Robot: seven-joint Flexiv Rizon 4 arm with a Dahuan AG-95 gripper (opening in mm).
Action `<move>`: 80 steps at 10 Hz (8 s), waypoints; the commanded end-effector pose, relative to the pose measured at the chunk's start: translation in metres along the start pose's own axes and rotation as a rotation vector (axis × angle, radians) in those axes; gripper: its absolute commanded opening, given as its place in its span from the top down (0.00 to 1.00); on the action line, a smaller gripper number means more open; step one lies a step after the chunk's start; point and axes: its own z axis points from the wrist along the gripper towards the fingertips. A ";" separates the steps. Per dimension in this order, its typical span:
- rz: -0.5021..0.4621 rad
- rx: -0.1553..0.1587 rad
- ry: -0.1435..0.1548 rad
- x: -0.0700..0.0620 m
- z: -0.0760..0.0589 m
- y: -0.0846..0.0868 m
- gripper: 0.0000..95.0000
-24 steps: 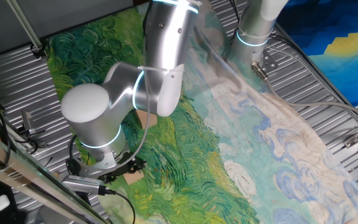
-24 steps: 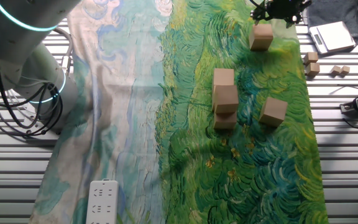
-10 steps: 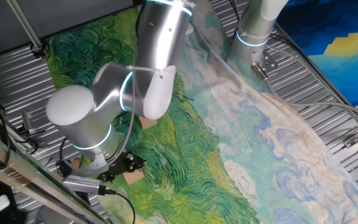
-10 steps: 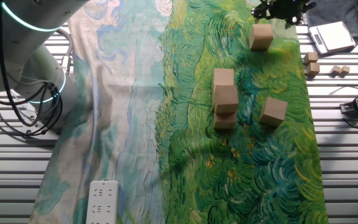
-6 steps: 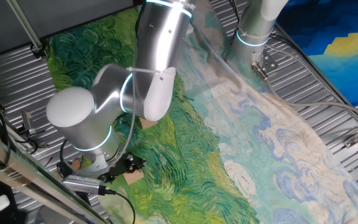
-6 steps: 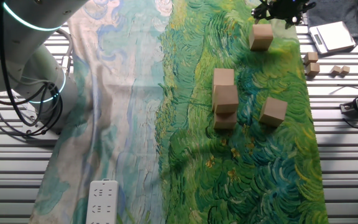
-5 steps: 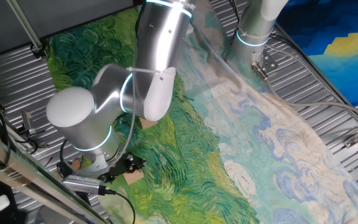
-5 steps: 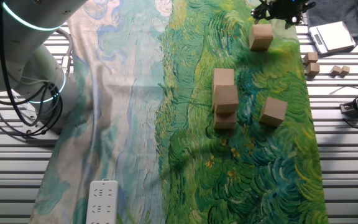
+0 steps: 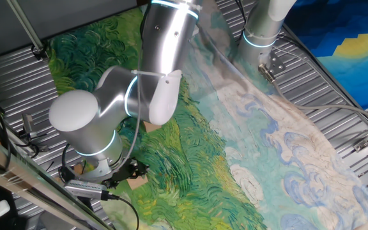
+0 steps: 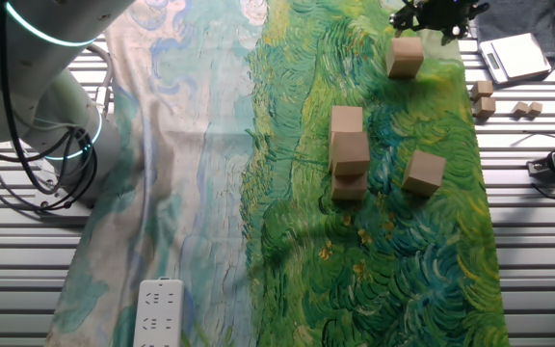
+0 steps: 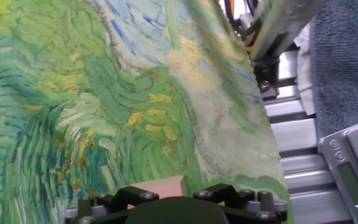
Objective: Stack the blocks into a pyramid shape
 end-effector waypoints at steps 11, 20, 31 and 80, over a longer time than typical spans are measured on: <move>0.681 0.171 -0.079 0.002 0.000 0.002 0.20; 0.686 0.290 0.037 0.002 0.000 0.002 0.00; 0.899 0.313 -0.027 0.002 0.000 0.002 0.00; 1.150 0.373 -0.170 0.002 0.000 0.002 0.20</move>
